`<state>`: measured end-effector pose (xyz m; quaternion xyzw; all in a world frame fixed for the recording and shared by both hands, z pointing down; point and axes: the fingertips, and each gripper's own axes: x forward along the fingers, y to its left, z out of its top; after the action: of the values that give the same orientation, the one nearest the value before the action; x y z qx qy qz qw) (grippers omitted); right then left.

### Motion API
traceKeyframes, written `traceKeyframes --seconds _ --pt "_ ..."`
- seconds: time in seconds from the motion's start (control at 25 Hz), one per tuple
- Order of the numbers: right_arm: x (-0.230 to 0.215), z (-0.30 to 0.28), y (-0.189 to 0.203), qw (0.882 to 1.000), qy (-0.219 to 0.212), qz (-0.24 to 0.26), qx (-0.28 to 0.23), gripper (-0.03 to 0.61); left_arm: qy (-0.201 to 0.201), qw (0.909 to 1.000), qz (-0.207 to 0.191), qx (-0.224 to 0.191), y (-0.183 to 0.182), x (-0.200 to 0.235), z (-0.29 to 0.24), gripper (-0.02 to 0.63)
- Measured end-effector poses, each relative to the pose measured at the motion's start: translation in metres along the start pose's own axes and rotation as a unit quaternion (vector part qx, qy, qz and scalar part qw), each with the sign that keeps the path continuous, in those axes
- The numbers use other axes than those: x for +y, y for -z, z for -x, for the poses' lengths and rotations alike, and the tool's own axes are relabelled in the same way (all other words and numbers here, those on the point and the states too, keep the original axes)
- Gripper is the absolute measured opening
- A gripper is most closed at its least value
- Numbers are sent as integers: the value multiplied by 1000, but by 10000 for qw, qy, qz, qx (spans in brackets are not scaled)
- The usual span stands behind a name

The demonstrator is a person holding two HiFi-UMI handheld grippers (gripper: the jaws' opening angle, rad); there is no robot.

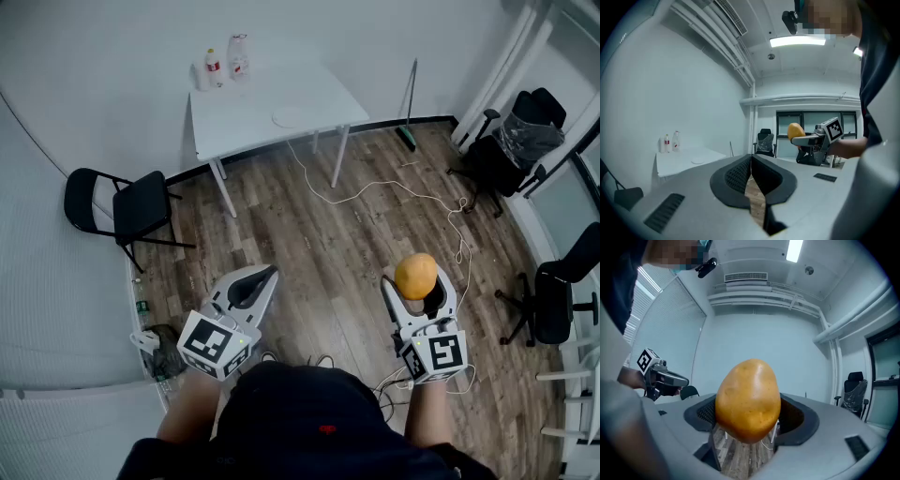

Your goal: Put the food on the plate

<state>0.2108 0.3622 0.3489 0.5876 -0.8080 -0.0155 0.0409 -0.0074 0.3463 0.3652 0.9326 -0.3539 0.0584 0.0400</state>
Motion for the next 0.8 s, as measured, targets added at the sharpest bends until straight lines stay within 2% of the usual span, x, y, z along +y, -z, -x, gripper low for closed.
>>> traceKeyframes --seconds 0.16,0.32,0.48,0.64,0.8 --pt "8 -5 -2 10000 -48 34 -6 371 21 10000 8 32 2 4 2 23" --pt "11 -2 6 9994 -28 78 339 371 64 10000 25 62 6 3 3 23" --pt "12 -4 2 9988 43 136 458 371 91 9999 25 41 3 5 2 23" --pt "13 -3 -2 10000 -38 34 42 371 133 9999 50 82 6 4 2 23" --pt "12 -3 3 10000 18 -57 72 371 166 9997 115 104 10 7 6 23"
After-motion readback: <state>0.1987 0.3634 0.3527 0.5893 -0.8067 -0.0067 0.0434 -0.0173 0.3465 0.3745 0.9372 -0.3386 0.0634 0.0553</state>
